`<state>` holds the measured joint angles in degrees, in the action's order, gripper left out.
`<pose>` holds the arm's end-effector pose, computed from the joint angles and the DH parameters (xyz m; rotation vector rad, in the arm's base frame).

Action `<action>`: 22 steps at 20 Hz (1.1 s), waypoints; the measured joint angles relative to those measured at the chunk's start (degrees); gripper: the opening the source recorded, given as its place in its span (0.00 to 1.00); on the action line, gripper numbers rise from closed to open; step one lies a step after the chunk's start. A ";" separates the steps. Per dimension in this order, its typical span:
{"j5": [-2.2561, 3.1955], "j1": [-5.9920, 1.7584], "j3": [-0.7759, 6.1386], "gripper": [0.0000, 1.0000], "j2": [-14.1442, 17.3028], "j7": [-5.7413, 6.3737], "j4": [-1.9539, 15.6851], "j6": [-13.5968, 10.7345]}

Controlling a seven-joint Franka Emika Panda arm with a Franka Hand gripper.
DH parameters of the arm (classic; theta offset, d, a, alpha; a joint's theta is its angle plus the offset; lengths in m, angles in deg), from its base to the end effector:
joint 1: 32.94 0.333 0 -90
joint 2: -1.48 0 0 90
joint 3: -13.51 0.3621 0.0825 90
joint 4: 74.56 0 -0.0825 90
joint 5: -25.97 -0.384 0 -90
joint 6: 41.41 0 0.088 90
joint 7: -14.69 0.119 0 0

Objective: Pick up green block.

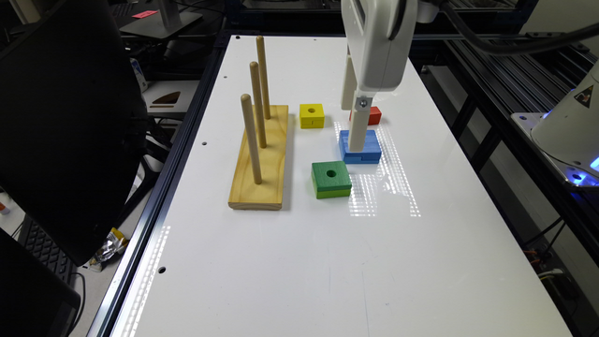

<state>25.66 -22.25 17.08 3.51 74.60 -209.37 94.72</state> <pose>0.4891 0.1244 0.3482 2.8906 -1.2233 -0.0210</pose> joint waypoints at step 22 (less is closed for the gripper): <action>0.42 -2.40 -0.44 1.00 1.99 -2.33 -2.11 5.12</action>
<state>26.08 -24.65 16.65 5.50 72.27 -211.48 99.84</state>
